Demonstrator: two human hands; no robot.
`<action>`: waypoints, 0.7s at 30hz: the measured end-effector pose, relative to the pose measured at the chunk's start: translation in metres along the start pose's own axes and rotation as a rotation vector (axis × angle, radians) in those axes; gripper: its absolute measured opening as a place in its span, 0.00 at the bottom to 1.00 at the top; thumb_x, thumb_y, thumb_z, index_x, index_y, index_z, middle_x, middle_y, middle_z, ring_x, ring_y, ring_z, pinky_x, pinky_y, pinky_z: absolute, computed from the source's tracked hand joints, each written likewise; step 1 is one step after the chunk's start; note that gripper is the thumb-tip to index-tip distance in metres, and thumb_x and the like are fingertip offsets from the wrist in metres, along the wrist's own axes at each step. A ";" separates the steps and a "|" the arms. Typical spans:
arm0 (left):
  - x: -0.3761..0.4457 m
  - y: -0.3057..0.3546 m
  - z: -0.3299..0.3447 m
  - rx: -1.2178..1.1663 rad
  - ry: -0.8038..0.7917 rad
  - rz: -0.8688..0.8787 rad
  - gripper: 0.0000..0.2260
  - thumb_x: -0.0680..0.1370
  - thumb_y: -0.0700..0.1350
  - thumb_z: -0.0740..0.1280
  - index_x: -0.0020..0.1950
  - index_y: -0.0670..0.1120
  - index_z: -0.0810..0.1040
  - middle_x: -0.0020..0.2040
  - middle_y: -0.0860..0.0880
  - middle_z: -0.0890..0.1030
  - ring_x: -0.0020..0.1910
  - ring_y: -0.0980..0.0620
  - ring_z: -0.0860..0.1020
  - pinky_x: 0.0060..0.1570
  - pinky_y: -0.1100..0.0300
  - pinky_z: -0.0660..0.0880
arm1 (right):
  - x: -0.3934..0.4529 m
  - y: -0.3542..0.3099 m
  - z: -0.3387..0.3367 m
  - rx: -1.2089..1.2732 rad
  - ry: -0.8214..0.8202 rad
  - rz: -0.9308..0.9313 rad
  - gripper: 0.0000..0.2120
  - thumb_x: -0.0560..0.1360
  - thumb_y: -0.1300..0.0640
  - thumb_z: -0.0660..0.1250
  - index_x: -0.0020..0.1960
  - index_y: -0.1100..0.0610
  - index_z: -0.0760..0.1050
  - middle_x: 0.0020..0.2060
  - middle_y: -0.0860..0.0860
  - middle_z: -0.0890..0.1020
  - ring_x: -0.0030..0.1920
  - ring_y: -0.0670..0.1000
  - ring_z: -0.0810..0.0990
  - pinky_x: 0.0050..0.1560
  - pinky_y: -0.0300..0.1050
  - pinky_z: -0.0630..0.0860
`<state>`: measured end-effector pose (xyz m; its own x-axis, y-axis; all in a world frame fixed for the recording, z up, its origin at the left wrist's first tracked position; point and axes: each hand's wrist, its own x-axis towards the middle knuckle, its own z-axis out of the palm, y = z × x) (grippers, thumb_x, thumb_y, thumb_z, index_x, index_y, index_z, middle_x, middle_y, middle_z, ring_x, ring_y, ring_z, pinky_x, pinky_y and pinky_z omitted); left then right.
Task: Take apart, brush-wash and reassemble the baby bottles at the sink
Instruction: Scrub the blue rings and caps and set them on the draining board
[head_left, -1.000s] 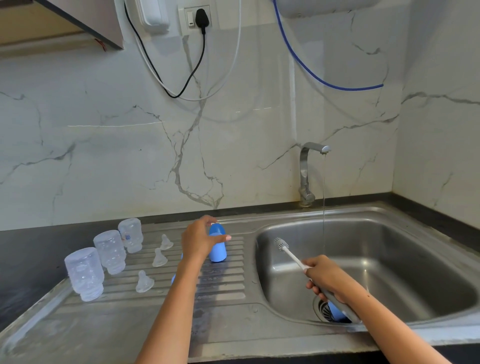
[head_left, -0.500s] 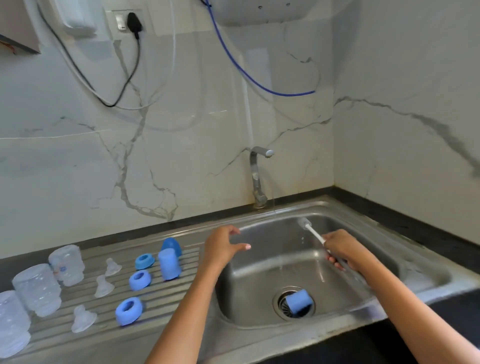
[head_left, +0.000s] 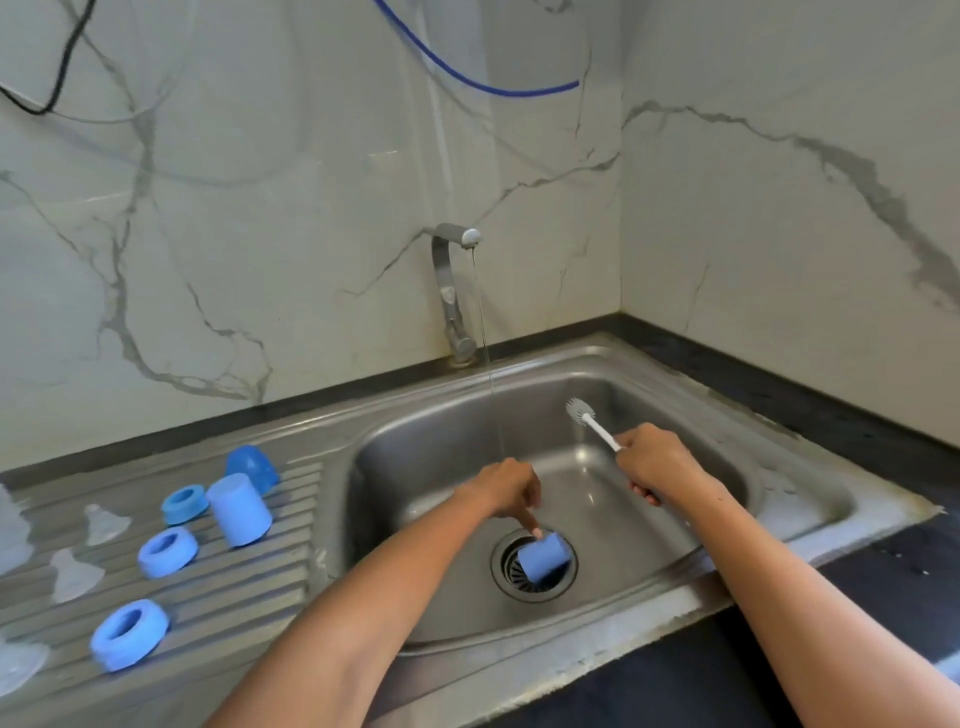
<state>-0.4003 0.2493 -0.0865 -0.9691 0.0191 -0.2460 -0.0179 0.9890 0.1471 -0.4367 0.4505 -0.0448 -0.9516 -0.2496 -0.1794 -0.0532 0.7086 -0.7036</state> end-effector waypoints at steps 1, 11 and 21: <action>0.003 0.000 0.005 0.027 -0.044 0.011 0.24 0.65 0.55 0.79 0.55 0.45 0.81 0.54 0.48 0.83 0.53 0.48 0.79 0.49 0.60 0.72 | 0.000 0.000 0.001 -0.016 0.001 -0.007 0.17 0.78 0.63 0.56 0.64 0.59 0.75 0.35 0.58 0.80 0.28 0.53 0.74 0.29 0.43 0.73; 0.017 0.015 0.029 0.061 -0.155 0.072 0.20 0.66 0.48 0.79 0.52 0.39 0.82 0.51 0.43 0.83 0.50 0.44 0.80 0.46 0.59 0.73 | -0.003 -0.003 0.005 -0.069 -0.053 -0.055 0.19 0.76 0.64 0.55 0.62 0.57 0.77 0.34 0.57 0.80 0.30 0.54 0.74 0.32 0.44 0.74; -0.022 -0.023 -0.033 -0.313 0.388 -0.158 0.18 0.66 0.46 0.78 0.51 0.43 0.76 0.44 0.47 0.77 0.43 0.49 0.75 0.40 0.59 0.69 | -0.013 -0.007 0.003 -0.007 -0.077 -0.133 0.22 0.77 0.62 0.55 0.69 0.53 0.72 0.36 0.56 0.79 0.30 0.51 0.74 0.29 0.42 0.73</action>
<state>-0.3868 0.2214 -0.0532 -0.9675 -0.2411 0.0764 -0.1861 0.8832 0.4305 -0.4231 0.4465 -0.0399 -0.9102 -0.3907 -0.1374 -0.1792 0.6706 -0.7199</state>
